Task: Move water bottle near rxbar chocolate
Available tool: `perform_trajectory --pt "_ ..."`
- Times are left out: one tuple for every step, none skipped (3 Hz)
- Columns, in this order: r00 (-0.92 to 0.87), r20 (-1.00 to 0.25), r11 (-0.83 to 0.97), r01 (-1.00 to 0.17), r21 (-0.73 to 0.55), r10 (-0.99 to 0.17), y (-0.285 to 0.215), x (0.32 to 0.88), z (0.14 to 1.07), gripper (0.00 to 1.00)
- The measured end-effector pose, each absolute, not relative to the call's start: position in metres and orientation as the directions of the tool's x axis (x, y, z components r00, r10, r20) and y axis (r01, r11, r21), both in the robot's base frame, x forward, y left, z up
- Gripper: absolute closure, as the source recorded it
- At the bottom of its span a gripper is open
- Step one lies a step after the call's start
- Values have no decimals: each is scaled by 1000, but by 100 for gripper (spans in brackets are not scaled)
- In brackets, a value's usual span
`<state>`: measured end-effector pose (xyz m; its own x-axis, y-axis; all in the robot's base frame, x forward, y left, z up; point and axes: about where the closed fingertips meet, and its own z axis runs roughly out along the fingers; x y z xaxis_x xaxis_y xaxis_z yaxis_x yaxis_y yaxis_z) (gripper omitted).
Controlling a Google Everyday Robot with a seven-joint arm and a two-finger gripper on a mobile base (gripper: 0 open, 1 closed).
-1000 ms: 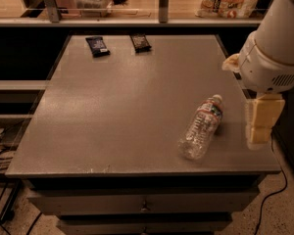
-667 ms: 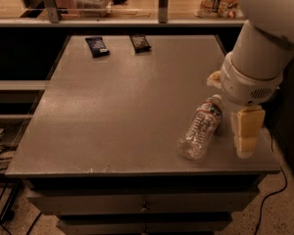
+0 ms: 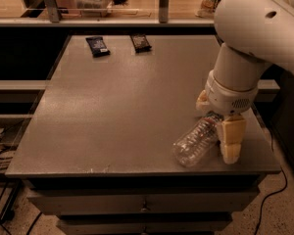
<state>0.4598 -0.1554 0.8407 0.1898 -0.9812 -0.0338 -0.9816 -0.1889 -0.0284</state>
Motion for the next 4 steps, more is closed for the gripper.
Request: perform_trajectory --pt "189 -51 -189 -982 0 -981 -151 461 831 41" --pt "183 -60 -184 -983 -4 -981 -147 466 837 64" --pt "157 -68 -155 -987 -39 -985 -145 480 858 88" --pt "90 -103 -80 -992 -94 -991 -143 507 892 100"
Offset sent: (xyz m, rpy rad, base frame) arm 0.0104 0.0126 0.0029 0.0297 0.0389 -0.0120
